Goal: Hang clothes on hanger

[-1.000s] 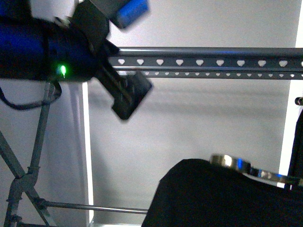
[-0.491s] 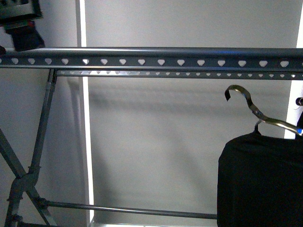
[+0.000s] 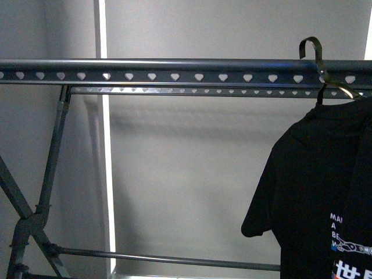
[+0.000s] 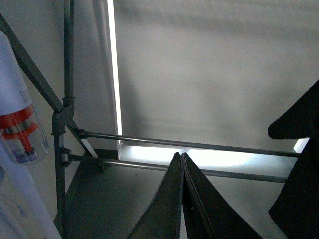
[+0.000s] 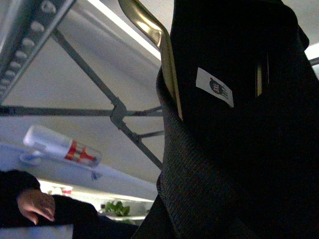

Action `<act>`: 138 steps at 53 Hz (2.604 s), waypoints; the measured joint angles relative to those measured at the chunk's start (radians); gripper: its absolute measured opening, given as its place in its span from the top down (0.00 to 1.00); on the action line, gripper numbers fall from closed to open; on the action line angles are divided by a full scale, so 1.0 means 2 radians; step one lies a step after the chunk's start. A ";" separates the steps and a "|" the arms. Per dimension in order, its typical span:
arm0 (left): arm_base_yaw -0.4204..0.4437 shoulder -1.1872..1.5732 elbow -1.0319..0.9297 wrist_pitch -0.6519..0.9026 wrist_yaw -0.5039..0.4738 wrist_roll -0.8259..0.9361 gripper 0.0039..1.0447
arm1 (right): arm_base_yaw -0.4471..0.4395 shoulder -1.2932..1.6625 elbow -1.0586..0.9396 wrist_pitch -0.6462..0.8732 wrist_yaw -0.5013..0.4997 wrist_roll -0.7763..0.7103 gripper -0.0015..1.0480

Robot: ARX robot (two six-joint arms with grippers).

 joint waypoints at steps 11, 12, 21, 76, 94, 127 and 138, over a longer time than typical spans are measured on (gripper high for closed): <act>0.000 -0.052 -0.076 0.019 0.003 0.001 0.97 | -0.005 0.043 0.070 0.001 0.034 0.093 0.97; 0.000 -0.057 -0.081 0.020 0.003 0.001 0.97 | -0.006 0.047 0.077 0.001 0.037 0.097 0.97; 0.000 -0.106 -0.128 0.021 0.003 0.001 0.97 | -0.016 0.084 0.128 -0.022 0.064 0.127 0.97; 0.000 -0.352 -0.212 -0.128 0.003 0.002 0.97 | 0.082 -0.397 -0.488 0.289 0.319 -0.241 0.32; 0.000 -0.412 -0.212 -0.188 0.003 0.002 0.97 | 0.119 -0.534 -0.603 0.267 0.344 -0.258 0.98; 0.000 -0.492 -0.212 -0.271 0.003 0.003 0.97 | 0.119 -0.650 -0.651 0.203 0.344 -0.259 0.98; 0.000 -0.492 -0.212 -0.271 0.003 0.002 0.96 | 0.119 -0.678 -0.651 0.176 0.344 -0.259 0.98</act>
